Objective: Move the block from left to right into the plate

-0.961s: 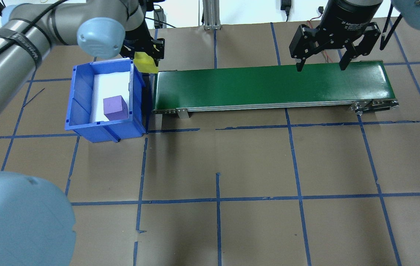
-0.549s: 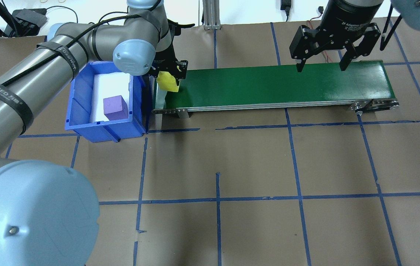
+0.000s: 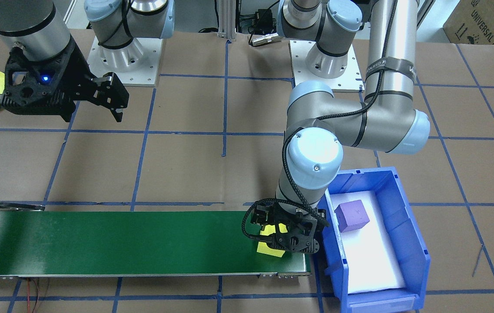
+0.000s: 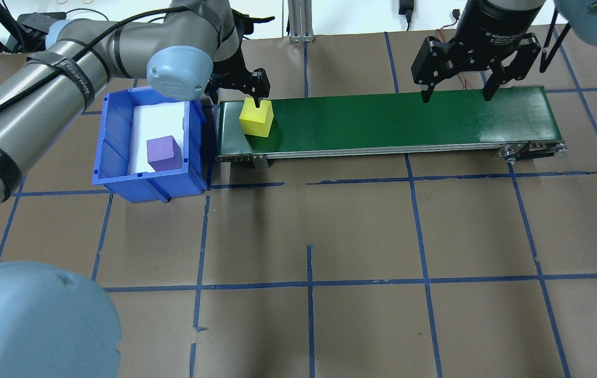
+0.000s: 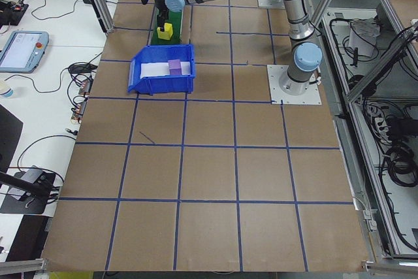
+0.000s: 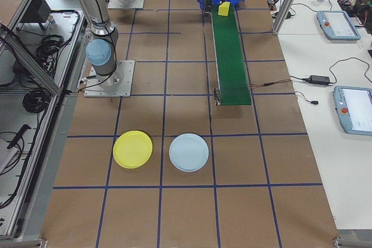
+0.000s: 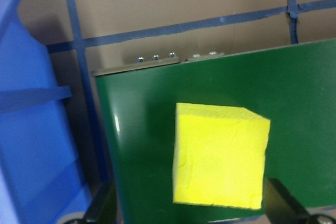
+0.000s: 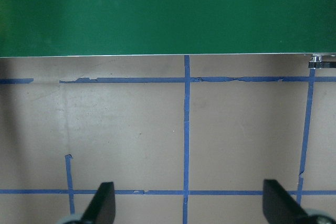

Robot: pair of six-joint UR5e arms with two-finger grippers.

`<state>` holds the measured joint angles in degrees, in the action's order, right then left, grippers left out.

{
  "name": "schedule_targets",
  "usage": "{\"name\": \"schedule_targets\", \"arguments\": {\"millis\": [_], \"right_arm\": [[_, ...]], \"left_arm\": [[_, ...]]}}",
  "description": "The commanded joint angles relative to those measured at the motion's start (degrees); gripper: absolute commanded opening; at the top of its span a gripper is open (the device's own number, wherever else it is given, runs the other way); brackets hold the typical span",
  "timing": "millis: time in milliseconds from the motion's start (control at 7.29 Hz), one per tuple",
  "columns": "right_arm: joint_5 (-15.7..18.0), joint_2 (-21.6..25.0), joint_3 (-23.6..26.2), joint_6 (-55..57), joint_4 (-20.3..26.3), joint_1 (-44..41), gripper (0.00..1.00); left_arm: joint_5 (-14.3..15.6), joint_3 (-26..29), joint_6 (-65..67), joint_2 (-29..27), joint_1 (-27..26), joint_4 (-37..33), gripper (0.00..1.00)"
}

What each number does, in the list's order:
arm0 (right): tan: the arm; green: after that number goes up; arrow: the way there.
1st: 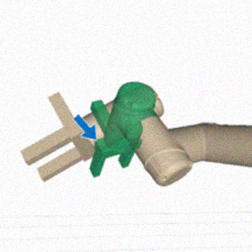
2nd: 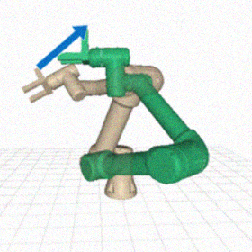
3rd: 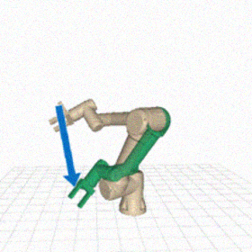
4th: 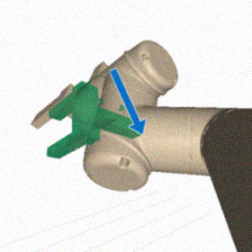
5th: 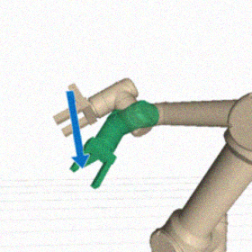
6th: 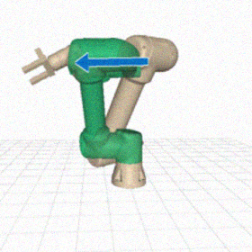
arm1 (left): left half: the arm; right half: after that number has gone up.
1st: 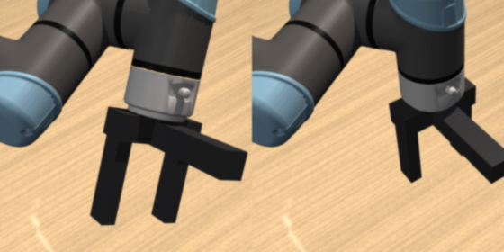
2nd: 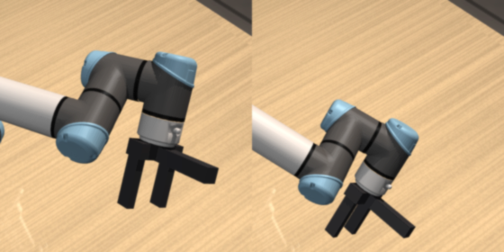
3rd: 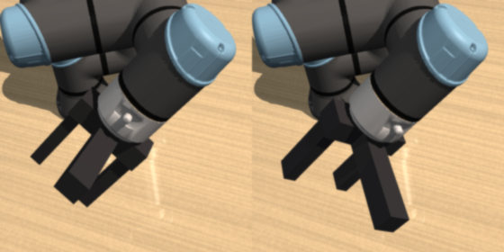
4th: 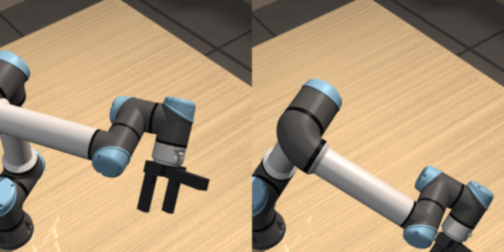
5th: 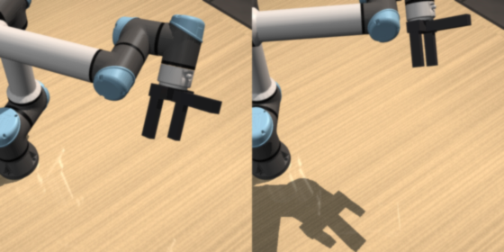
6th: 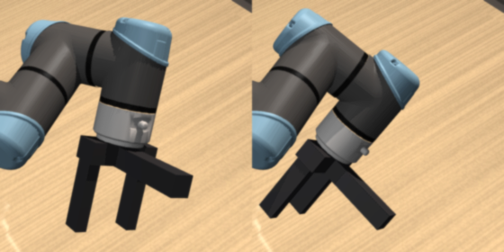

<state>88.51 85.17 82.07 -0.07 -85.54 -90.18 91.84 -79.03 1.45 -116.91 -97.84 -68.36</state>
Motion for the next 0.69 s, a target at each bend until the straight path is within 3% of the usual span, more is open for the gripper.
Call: {"name": "schedule_targets", "arguments": {"millis": [0,275,412,549], "right_arm": [[0.0,-0.01,0.02,-0.02,-0.06,0.0,1.0],[0.0,-0.01,0.02,-0.02,-0.06,0.0,1.0],[0.0,-0.01,0.02,0.07,-0.06,0.0,1.0],[0.0,-0.01,0.02,0.07,-0.06,0.0,1.0]], "left_arm": [[-0.34,-0.95,-0.48,4.05,9.97,-0.46,1.0],[-0.43,-2.08,-2.5,3.1,14.16,0.15,1.0],[-2.0,-4.09,-2.33,2.4,15.99,0.24,1.0],[-8.28,-6.64,-2.24,2.22,17.05,1.63,1.0]]}}
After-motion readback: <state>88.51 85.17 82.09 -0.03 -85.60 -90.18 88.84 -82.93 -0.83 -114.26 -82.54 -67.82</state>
